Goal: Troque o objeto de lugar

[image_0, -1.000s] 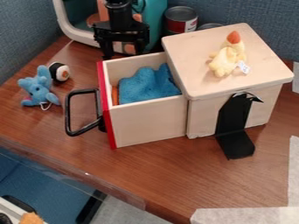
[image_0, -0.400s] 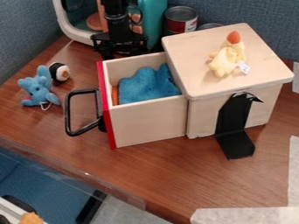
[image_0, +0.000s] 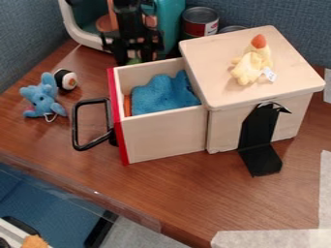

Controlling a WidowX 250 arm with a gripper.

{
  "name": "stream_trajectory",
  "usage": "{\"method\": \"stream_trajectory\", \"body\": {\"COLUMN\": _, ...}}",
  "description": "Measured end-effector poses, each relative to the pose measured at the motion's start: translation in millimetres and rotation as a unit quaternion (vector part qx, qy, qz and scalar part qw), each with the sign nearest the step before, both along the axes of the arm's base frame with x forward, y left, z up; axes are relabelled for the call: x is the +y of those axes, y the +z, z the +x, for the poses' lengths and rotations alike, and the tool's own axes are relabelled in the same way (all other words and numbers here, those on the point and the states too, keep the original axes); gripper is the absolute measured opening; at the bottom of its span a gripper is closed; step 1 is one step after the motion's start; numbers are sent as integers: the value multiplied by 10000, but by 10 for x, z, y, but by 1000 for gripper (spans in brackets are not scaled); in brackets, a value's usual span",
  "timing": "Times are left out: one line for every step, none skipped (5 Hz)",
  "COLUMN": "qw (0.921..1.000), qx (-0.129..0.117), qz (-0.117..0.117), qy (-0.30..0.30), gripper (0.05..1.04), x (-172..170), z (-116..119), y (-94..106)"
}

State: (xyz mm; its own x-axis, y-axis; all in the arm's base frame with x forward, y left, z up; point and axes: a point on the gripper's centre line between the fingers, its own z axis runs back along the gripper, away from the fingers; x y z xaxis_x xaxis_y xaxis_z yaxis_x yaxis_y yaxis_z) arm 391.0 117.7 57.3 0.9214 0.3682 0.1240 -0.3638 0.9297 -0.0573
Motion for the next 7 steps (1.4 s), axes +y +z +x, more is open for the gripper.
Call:
{"method": "stream_trajectory", "body": {"qw": 9986, "qx": -523, "qz": -29, "qy": -4, "gripper": 588, "x": -10, "z": -78, "y": 562}}
{"method": "stream_trajectory", "body": {"qw": 9951, "qx": -872, "qz": -194, "qy": -427, "gripper": 588, "x": -227, "z": -341, "y": 967}}
{"method": "stream_trajectory", "body": {"qw": 9878, "qx": -1019, "qz": -253, "qy": -1152, "gripper": 588, "x": -534, "z": -746, "y": 1149}}
{"method": "stream_trajectory", "body": {"qw": 9758, "qx": -984, "qz": -192, "qy": -1943, "gripper": 588, "x": -895, "z": -1117, "y": 1146}}
{"method": "stream_trajectory", "body": {"qw": 9629, "qx": -735, "qz": 13, "qy": -2596, "gripper": 588, "x": -1223, "z": -1360, "y": 933}}
{"method": "stream_trajectory", "body": {"qw": 9522, "qx": -502, "qz": 269, "qy": -3002, "gripper": 588, "x": -1471, "z": -1537, "y": 693}}
{"method": "stream_trajectory", "body": {"qw": 9482, "qx": -271, "qz": 471, "qy": -3131, "gripper": 588, "x": -1611, "z": -1559, "y": 390}}
